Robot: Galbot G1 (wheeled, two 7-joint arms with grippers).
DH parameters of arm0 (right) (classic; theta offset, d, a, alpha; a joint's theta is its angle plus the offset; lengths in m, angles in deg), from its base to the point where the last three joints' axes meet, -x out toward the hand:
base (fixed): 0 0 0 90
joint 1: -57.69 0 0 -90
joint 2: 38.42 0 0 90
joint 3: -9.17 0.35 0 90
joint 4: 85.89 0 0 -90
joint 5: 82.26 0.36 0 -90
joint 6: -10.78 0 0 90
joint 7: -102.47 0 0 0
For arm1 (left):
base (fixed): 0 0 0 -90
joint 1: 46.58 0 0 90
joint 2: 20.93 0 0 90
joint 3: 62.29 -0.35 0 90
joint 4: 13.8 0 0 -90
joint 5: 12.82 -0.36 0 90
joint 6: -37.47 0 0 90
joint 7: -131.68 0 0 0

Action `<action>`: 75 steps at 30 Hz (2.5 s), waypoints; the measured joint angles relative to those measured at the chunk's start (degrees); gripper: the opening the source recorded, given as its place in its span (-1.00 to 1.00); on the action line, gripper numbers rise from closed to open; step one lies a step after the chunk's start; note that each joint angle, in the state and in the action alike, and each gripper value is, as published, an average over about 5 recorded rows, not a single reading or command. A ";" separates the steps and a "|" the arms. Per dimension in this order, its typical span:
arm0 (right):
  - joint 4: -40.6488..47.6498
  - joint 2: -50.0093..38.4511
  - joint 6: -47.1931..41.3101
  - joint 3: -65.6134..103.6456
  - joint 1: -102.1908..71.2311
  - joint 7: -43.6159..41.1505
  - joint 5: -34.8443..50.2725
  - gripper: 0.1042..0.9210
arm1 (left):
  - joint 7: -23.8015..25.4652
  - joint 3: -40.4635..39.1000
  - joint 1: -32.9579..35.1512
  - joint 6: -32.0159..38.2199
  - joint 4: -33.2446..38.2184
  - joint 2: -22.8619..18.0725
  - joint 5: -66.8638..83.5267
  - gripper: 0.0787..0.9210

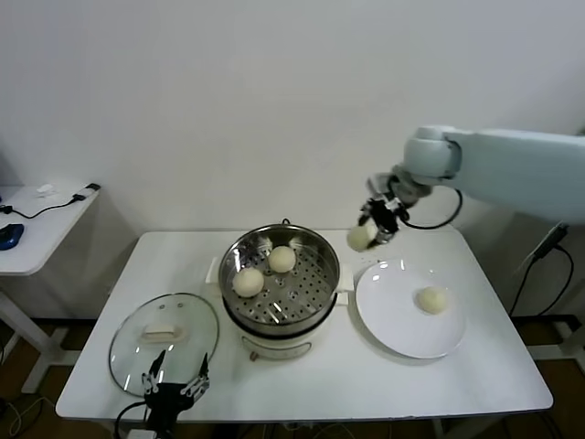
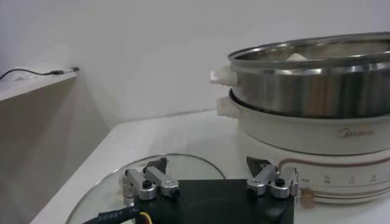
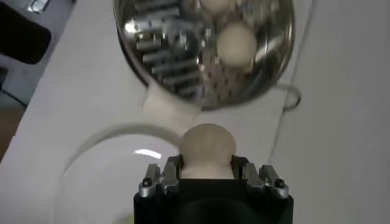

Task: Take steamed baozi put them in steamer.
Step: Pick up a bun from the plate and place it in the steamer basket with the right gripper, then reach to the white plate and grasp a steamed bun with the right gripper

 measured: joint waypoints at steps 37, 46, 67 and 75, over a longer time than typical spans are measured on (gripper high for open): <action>4.61 20.57 26.56 4.75 -16.78 2.41 -26.82 0.68 | -0.44 0.84 1.29 0.91 0.07 -0.38 0.13 0.77; 6.04 16.43 27.09 4.01 -9.95 -1.83 -18.51 0.76 | -0.41 0.59 1.34 1.10 0.41 -0.14 0.15 0.77; 14.02 -13.43 4.82 -0.93 -12.14 -5.92 -7.85 0.76 | 0.06 1.34 1.35 0.28 1.26 -0.04 0.90 0.77; 21.27 -15.66 1.98 7.11 -23.64 -5.80 -13.12 0.76 | 0.01 1.55 1.53 0.31 1.10 -0.57 0.90 0.77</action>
